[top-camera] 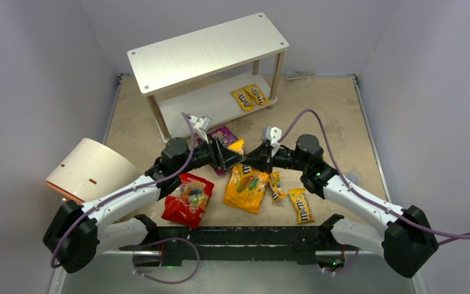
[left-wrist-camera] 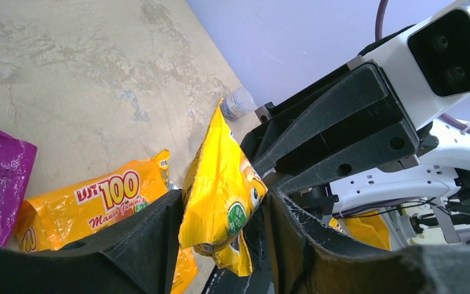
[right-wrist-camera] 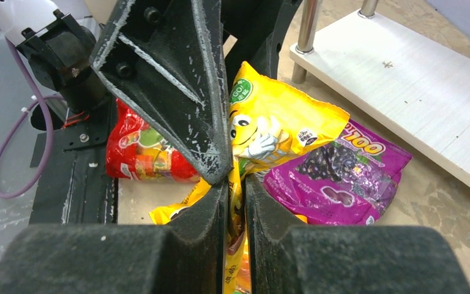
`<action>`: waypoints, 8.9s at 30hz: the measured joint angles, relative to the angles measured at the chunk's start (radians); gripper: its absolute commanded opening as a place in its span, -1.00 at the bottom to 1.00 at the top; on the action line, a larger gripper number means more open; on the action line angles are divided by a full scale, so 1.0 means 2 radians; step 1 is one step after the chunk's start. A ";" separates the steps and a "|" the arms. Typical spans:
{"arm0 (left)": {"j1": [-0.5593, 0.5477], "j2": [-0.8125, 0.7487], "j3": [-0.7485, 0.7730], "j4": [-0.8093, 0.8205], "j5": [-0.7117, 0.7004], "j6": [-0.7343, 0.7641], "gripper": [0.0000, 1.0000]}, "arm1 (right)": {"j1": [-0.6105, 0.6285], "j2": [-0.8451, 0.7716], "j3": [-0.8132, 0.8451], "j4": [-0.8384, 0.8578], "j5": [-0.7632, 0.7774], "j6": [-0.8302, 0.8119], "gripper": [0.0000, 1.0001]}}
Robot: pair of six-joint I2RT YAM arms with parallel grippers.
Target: Place and organize the candy bags onto the shelf
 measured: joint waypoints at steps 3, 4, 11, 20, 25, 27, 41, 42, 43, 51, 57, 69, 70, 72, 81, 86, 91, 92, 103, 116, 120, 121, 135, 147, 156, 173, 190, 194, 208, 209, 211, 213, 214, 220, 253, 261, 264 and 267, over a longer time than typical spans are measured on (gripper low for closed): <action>0.000 0.000 -0.001 0.001 0.000 -0.001 -0.33 | 0.000 0.002 0.000 0.000 -0.002 -0.001 -0.53; 0.000 0.000 -0.002 0.001 0.000 -0.001 -0.39 | 0.000 0.004 0.000 0.000 -0.002 -0.002 -0.51; 0.000 -0.001 -0.006 -0.002 -0.007 -0.001 -0.82 | 0.000 0.002 0.000 -0.013 -0.013 -0.014 0.20; 0.000 -0.031 0.000 -0.044 -0.038 -0.001 -0.97 | 0.001 -0.081 -0.014 -0.065 0.043 -0.059 0.97; 0.002 -0.020 0.066 -0.178 -0.113 -0.014 -1.00 | 0.001 -0.153 -0.104 0.037 0.119 -0.113 0.98; 0.006 -0.002 0.113 -0.241 -0.141 -0.020 -1.00 | 0.001 -0.157 -0.140 0.078 0.132 -0.138 0.96; 0.043 0.073 0.196 -0.345 -0.141 -0.089 -1.00 | 0.087 -0.008 -0.134 0.213 0.219 -0.262 0.75; 0.045 0.076 0.196 -0.344 -0.135 -0.093 -1.00 | 0.092 0.001 -0.130 0.213 0.226 -0.267 0.75; 0.046 0.078 0.196 -0.343 -0.132 -0.095 -1.00 | 0.096 0.010 -0.127 0.213 0.231 -0.273 0.73; 0.053 0.083 0.193 -0.328 -0.106 -0.123 -1.00 | 0.108 0.034 -0.122 0.220 0.256 -0.288 0.47; 0.054 0.083 0.177 -0.312 -0.086 -0.149 -1.00 | 0.125 0.075 -0.113 0.246 0.278 -0.292 0.15; 0.070 0.080 0.166 -0.304 -0.068 -0.172 -1.00 | 0.131 0.070 -0.119 0.284 0.300 -0.286 -0.76; 0.072 0.079 0.163 -0.304 -0.063 -0.176 -1.00 | 0.132 0.063 -0.122 0.282 0.299 -0.283 -0.79; 0.075 0.074 0.155 -0.303 -0.049 -0.184 -0.93 | 0.133 0.048 -0.127 0.278 0.297 -0.281 -0.85; 0.103 0.066 0.145 -0.297 -0.029 -0.180 0.43 | 0.134 0.011 -0.127 0.235 0.286 -0.275 -0.99; 0.120 0.048 0.145 -0.314 -0.054 -0.153 0.54 | 0.134 0.021 -0.115 0.194 0.291 -0.287 -1.00; 0.121 -0.004 0.145 -0.358 -0.099 -0.104 0.60 | 0.134 0.055 -0.084 0.165 0.307 -0.306 -1.00; 0.121 -0.020 0.145 -0.371 -0.115 -0.093 0.62 | 0.134 0.064 -0.078 0.163 0.312 -0.310 -1.00; 0.121 -0.241 0.097 -0.455 -0.267 -0.005 0.81 | 0.099 0.277 0.101 0.146 0.381 -0.379 -1.00; 0.121 -0.299 0.076 -0.512 -0.329 0.018 0.88 | 0.051 0.467 0.262 0.187 0.425 -0.410 -1.00; 0.121 -0.299 0.076 -0.515 -0.331 0.018 0.90 | 0.043 0.494 0.290 0.178 0.433 -0.417 -0.99; 0.121 -0.299 0.076 -0.515 -0.332 0.018 0.90 | 0.041 0.498 0.295 0.175 0.433 -0.418 -0.98; 0.121 -0.310 0.076 -0.516 -0.335 0.019 0.95 | 0.025 0.521 0.318 0.166 0.430 -0.442 -0.94; 0.121 -0.307 0.076 -0.516 -0.335 0.021 0.96 | 0.017 0.529 0.320 0.164 0.411 -0.441 -0.68; 0.121 -0.302 0.076 -0.516 -0.335 0.027 0.96 | 0.017 0.529 0.320 0.149 0.393 -0.439 -0.24; 0.121 -0.300 0.076 -0.516 -0.335 0.027 0.96 | 0.016 0.457 0.305 0.081 0.318 -0.377 0.98; 0.121 -0.296 0.076 -0.511 -0.312 0.036 0.98 | 0.016 0.189 0.097 0.132 0.457 -0.064 0.98; 0.121 -0.284 0.076 -0.503 -0.304 0.036 0.98 | 0.016 0.136 0.083 0.057 0.526 0.036 0.98; 0.121 -0.252 0.046 -0.460 -0.264 0.039 0.98 | -0.010 -0.031 -0.005 -0.247 0.552 0.301 0.98; 0.121 -0.249 0.043 -0.456 -0.261 0.040 0.98 | -0.010 -0.030 -0.001 -0.282 0.540 0.305 0.98; 0.121 -0.242 0.042 -0.447 -0.253 0.040 0.98 | -0.010 -0.035 0.009 -0.346 0.515 0.310 0.97; 0.121 -0.234 0.039 -0.436 -0.246 0.040 0.98 | -0.010 -0.050 0.017 -0.393 0.487 0.313 0.93; 0.121 -0.231 0.037 -0.432 -0.244 0.040 0.98 | -0.010 -0.058 0.019 -0.410 0.474 0.315 0.90; 0.121 -0.202 0.035 -0.410 -0.223 0.040 0.98 | -0.010 -0.071 0.016 -0.446 0.414 0.323 0.61; 0.121 -0.157 0.029 -0.352 -0.165 0.059 0.98 | -0.010 0.025 -0.023 -0.385 0.391 0.304 -0.54; 0.121 -0.091 0.000 -0.196 0.010 0.070 0.98 | -0.010 -0.103 -0.023 -0.345 0.324 0.232 -0.60; 0.119 -0.046 -0.003 -0.129 0.079 0.064 0.98 | -0.010 -0.126 -0.023 -0.307 0.249 0.216 -0.64; 0.101 -0.009 -0.003 -0.074 0.118 0.061 0.98 | -0.010 -0.122 -0.023 -0.280 0.178 0.202 -0.67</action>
